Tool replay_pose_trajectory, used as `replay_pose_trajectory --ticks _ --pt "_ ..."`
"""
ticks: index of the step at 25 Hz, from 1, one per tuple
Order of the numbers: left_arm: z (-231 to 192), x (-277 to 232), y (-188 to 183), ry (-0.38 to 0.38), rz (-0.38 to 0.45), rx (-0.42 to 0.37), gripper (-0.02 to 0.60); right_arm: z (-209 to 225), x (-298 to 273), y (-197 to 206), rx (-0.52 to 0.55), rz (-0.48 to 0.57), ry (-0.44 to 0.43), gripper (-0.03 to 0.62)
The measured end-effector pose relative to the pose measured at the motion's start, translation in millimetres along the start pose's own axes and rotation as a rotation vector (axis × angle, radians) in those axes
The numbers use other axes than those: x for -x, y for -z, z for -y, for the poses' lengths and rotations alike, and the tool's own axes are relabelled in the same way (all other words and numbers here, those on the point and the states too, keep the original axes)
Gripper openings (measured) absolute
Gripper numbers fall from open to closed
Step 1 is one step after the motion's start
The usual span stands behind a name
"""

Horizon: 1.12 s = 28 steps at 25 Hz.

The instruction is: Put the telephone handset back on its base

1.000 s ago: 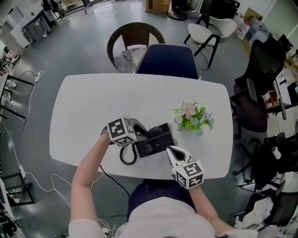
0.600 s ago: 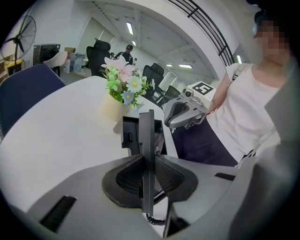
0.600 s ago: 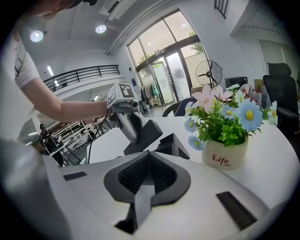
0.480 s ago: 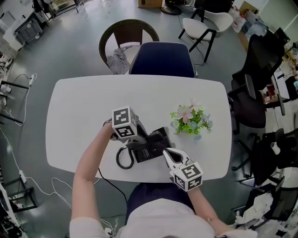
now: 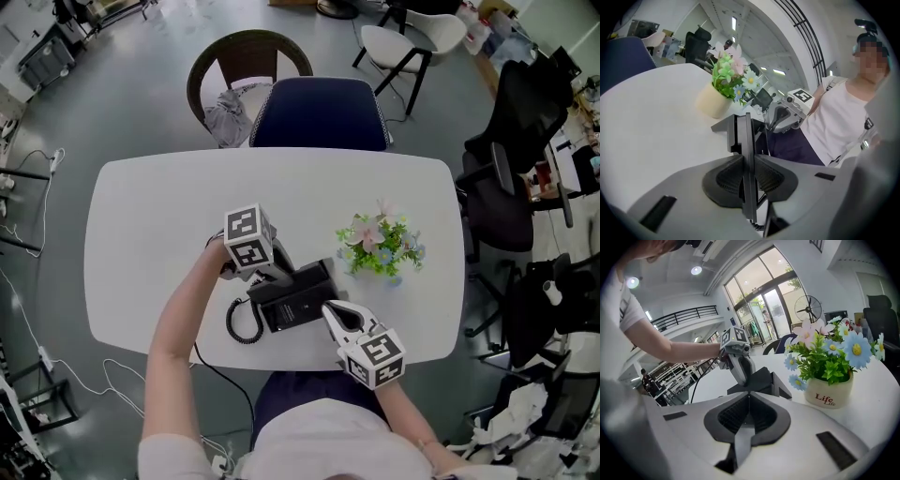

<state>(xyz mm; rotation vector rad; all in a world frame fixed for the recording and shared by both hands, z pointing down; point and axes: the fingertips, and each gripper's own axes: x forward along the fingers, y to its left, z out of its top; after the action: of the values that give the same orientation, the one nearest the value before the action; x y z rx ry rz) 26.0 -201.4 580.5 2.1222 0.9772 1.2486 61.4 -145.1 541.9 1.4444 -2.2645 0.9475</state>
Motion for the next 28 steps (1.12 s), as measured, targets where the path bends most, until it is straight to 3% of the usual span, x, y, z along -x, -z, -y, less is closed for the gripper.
replay_pose_trajectory --ticks 8,13,16,21,26,28 --pt "-2 -1 -6 0.114 0.112 0.044 0.080 4 -5 -6 -0.009 -0.004 -0.009 0.034" --pt "-6 -3 -7 0.137 0.116 0.048 0.085 5 -9 -6 -0.016 -0.010 -0.016 0.034" --pt "-10 -2 -7 0.103 0.107 0.030 0.105 4 -10 -6 -0.017 -0.011 -0.021 0.034" --pt "-17 1 -7 -0.020 0.101 0.006 0.172 6 -10 -6 -0.019 -0.011 -0.019 0.034" --pt "-13 13 -4 -0.109 0.228 0.041 0.175 6 -11 -6 -0.018 -0.008 -0.021 0.034" --pt "-13 16 1 -0.152 0.260 0.073 0.143 5 -11 -5 -0.018 -0.007 -0.024 0.035"
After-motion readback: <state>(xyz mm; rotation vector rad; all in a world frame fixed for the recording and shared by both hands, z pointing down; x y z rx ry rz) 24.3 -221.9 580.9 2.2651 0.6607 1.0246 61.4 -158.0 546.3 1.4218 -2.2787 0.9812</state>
